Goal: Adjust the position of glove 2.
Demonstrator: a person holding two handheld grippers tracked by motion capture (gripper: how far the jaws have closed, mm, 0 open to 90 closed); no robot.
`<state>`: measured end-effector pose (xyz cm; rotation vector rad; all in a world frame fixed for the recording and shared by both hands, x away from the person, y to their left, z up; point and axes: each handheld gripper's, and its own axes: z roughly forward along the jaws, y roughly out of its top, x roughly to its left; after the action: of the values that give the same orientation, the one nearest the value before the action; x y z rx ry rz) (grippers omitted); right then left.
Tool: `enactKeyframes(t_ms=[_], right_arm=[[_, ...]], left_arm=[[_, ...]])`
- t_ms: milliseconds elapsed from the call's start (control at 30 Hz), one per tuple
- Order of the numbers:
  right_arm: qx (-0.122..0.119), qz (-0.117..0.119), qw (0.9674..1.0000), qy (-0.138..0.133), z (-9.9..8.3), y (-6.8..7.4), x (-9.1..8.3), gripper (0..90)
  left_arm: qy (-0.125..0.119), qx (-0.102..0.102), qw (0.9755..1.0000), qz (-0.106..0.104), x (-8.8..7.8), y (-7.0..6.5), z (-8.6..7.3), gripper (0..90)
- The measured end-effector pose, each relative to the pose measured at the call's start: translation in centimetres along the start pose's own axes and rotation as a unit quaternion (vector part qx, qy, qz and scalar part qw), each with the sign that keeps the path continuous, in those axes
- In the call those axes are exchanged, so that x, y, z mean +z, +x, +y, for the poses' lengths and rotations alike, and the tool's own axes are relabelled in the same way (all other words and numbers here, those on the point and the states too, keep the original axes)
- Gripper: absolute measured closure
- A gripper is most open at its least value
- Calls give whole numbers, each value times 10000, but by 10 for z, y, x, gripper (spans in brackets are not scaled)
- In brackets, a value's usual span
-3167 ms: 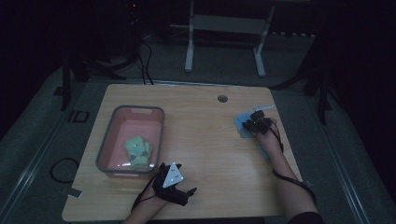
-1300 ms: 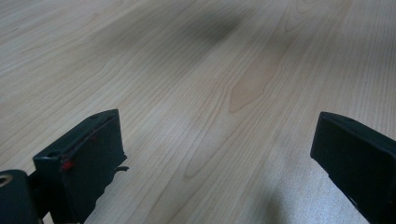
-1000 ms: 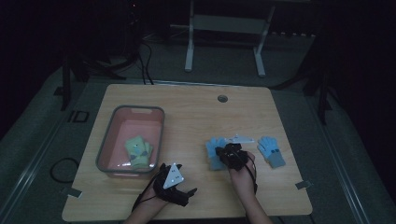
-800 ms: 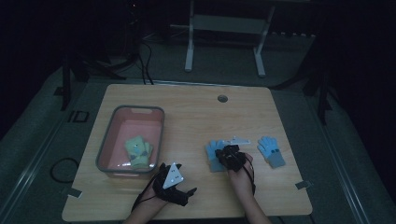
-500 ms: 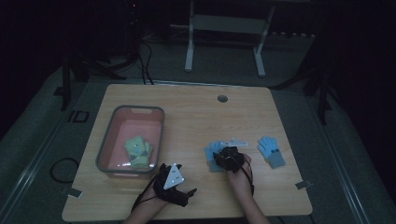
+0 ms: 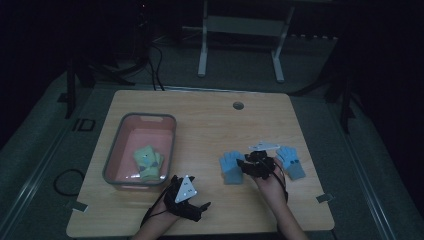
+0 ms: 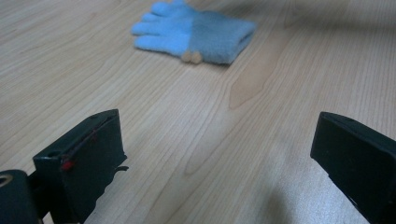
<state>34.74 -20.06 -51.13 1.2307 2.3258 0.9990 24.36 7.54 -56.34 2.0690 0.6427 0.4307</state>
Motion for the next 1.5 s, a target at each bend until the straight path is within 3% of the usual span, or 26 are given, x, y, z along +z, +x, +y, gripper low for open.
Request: enactKeyframes(t_ms=[100,200,367,567,933,1167,1367,1500], right_arm=[[-136,4,9999,-81,0,-14,-10,579],[-116,16,9998,-160,0,-31,-21,582],[-109,-276,9990,-331,-4,-54,-37,616],[-79,-452,9987,-244,-16,-86,-46,615],[-40,-443,9990,-34,-44,-146,-56,619],[-98,-282,9995,128,-63,-164,-51,608],[-54,-236,9992,320,-72,-171,-40,607],[-103,-209,9993,293,-74,-171,-38,649]], left_arm=[[-3,3,10000,-7,0,0,0,28],[6,0,10000,-1,0,0,0,29],[13,-10,10000,2,1,0,0,29],[31,-33,10000,-7,1,0,0,29],[45,-33,10000,10,2,0,0,28],[71,-21,10000,20,3,0,0,29],[49,-22,10000,7,3,-1,1,28],[74,-21,10000,12,3,0,0,29]])
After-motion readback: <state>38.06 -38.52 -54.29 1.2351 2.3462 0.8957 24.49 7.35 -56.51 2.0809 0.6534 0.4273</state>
